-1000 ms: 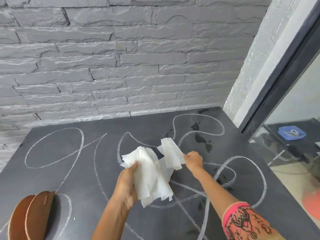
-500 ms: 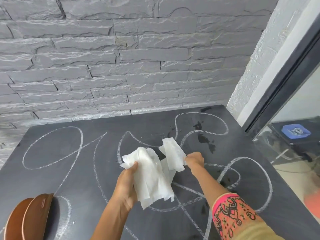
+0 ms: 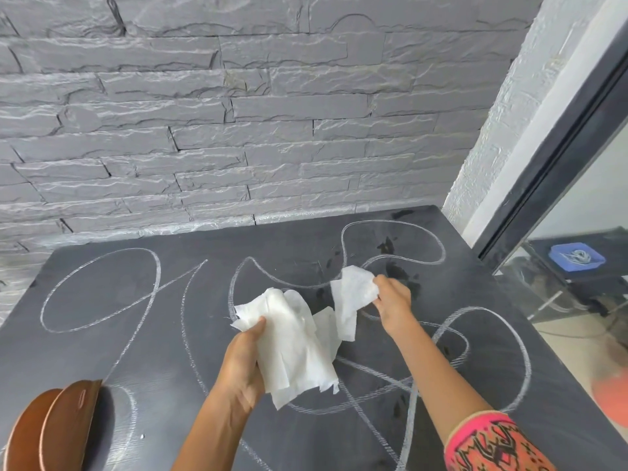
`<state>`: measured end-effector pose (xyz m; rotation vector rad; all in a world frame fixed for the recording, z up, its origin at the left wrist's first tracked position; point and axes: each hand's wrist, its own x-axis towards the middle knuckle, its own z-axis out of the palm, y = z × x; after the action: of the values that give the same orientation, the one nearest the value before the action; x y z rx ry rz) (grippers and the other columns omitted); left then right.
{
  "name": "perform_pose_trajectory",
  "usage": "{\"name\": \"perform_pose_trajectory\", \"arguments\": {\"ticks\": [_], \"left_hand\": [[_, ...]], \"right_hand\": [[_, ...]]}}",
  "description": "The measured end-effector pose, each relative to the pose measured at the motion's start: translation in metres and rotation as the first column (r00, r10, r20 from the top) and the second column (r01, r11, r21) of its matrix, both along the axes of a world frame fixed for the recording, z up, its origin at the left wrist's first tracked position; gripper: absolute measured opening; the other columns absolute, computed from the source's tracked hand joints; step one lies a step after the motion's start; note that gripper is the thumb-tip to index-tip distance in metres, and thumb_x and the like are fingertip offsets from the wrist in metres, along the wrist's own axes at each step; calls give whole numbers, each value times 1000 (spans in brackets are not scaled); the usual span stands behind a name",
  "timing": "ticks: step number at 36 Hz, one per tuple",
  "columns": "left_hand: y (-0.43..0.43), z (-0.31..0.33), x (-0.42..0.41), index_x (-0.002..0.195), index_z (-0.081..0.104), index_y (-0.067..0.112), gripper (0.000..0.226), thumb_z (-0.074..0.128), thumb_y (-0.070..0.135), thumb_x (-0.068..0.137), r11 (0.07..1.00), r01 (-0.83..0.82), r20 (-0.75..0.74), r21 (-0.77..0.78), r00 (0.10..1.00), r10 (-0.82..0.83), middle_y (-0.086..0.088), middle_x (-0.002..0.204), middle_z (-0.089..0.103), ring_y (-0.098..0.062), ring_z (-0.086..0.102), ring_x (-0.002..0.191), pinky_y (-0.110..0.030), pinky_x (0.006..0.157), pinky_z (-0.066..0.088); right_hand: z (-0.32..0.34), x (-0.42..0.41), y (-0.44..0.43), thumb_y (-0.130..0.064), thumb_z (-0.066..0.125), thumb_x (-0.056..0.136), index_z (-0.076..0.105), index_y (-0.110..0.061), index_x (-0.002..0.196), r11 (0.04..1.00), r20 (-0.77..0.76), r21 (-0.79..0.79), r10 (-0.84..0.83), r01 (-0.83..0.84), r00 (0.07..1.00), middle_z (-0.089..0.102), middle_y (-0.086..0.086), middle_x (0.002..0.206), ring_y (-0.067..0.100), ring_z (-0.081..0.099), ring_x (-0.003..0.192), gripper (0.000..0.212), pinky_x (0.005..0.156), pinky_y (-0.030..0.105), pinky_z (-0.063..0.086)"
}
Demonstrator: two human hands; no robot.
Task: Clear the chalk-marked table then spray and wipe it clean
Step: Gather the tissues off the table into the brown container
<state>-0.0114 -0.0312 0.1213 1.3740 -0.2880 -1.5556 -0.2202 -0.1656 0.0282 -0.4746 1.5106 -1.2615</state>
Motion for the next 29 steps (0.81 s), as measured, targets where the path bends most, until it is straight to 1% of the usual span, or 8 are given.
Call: {"name": "perform_pose_trajectory", "arguments": {"ticks": [5, 8, 11, 13, 16, 21, 25, 29], "left_hand": [[0, 2, -1, 97, 59, 10, 23, 41, 25, 100, 999, 22, -17, -29, 1000, -22, -11, 93, 66, -25, 62, 84, -37, 65, 46], [-1, 2, 0, 97, 59, 10, 23, 43, 25, 99, 999, 34, -19, -31, 999, -34, -11, 93, 66, -25, 62, 84, -38, 67, 46], [-3, 1, 2, 101, 60, 9, 23, 44, 25, 98, 998, 45, -19, -35, 999, -45, -12, 96, 66, -26, 62, 87, -38, 68, 47], [-4, -1, 3, 100, 61, 9, 23, 45, 26, 98, 998, 50, -22, -29, 998, -51, -12, 96, 67, -26, 63, 87, -38, 68, 47], [-4, -3, 4, 104, 61, 7, 25, 45, 26, 98, 998, 51, -46, -33, 998, -53, -13, 96, 67, -28, 63, 87, -39, 70, 48], [0, -1, 4, 109, 62, 8, 35, 37, 31, 101, 996, 50, -80, -68, 995, -56, -10, 91, 72, -23, 68, 80, -34, 62, 54], [4, 4, 7, 103, 64, 6, 65, 36, 62, 91, 995, 66, -269, -71, 960, -83, -13, 98, 69, -23, 69, 88, -33, 67, 60], [13, 4, 18, 80, 65, 4, 53, 54, 55, 83, 988, 120, -182, -98, 974, -136, -13, 71, 67, -22, 69, 68, -30, 61, 59]], "right_hand": [[54, -16, 7, -7, 52, 87, 49, -13, 68, 969, 19, -201, 151, -144, 988, 44, -1, 69, 12, 42, 68, 20, 65, 24, 37], [86, -16, 16, -28, 60, 68, 48, -14, 68, 916, -144, -272, 264, -294, 954, 36, 2, 70, 18, 33, 72, 18, 67, 32, 28], [117, -6, 35, -18, 59, 76, 49, -13, 65, 835, -274, -307, 382, -457, 882, 47, -7, 72, 6, 42, 67, 16, 62, 23, 31], [129, 9, 47, 0, 54, 86, 52, -13, 64, 760, -347, -317, 464, -567, 815, 58, -13, 105, -1, 56, 98, 25, 72, 11, 40], [133, 32, 68, 7, 53, 86, 50, -10, 69, 603, -471, -281, 591, -747, 655, 42, -4, 142, 3, 38, 131, 24, 103, 15, 34], [109, 76, 114, -2, 55, 86, 46, -16, 77, 299, -712, -127, 636, -946, 297, 21, 4, 155, 1, 3, 143, 19, 109, 11, 11], [89, 102, 140, -10, 49, 87, 50, -3, 82, 224, -870, 54, 489, -973, 65, 12, 6, 158, 10, -9, 145, 9, 116, 25, -9], [85, 114, 151, -12, 47, 83, 42, -8, 78, 183, -904, 45, 427, -982, 38, 30, 4, 150, 13, 1, 146, 9, 118, 37, -8]]}}
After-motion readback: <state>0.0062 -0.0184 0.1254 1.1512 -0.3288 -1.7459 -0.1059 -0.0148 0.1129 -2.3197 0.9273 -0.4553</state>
